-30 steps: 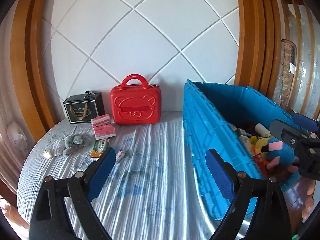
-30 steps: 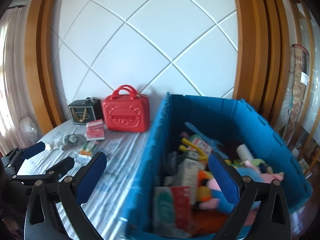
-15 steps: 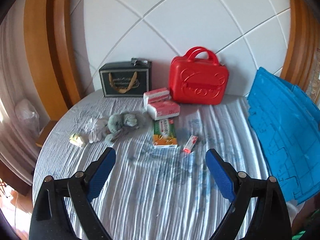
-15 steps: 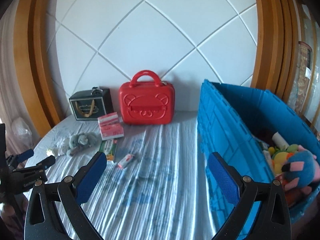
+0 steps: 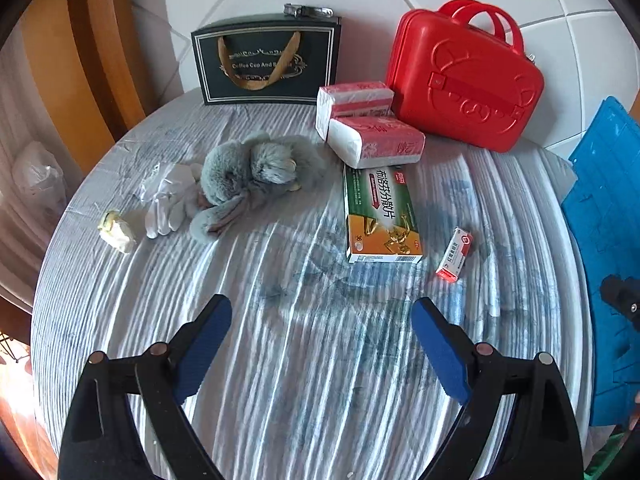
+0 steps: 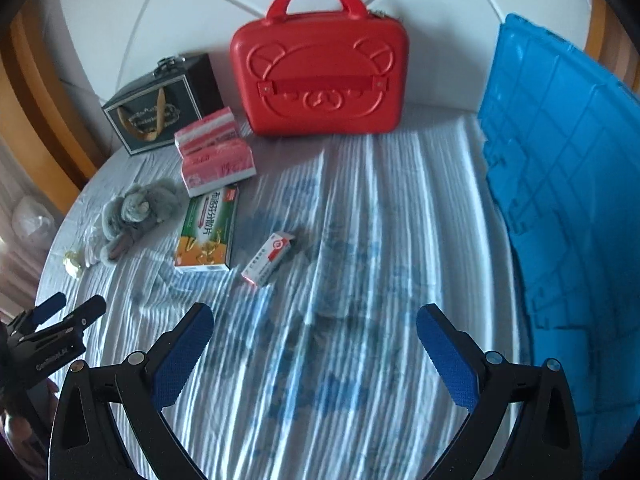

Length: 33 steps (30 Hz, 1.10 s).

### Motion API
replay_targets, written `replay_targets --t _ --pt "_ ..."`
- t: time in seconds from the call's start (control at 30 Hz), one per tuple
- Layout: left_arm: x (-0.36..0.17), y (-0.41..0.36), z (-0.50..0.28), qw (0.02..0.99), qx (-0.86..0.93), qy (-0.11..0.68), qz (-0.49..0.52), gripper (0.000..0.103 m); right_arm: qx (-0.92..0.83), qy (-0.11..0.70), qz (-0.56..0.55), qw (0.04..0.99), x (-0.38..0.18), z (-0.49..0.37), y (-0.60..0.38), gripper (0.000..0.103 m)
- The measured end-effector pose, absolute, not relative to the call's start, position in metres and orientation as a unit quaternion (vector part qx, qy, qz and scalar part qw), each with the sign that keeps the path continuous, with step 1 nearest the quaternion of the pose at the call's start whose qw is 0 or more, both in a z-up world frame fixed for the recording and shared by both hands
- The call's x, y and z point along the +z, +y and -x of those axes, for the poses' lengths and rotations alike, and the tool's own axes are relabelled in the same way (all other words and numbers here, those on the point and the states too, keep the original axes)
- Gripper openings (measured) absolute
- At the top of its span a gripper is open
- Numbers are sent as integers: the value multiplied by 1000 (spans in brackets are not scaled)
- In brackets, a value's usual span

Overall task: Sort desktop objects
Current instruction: 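Withdraw both tools from the crate back over the bed items, then grasp the green ibuprofen box with the left tool while the right tool grasps the red-white ointment box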

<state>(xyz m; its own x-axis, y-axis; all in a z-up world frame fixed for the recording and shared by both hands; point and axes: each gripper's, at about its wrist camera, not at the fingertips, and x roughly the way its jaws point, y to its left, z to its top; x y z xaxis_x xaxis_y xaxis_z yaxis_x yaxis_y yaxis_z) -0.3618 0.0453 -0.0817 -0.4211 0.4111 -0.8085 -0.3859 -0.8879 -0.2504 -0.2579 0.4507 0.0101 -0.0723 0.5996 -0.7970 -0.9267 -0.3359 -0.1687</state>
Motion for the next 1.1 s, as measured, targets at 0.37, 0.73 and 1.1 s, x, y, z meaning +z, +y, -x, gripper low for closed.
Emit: replay_targets --t 0.37,0.73,1.1 --pt "-131 138 442 260 818 17 512 92 664 251 449 543 -54 267 550 103" --pt "-177 216 484 273 795 71 537 95 651 269 452 547 -80 274 587 103" --pt "-197 163 452 271 798 52 535 87 655 276 480 514 -105 314 584 103"
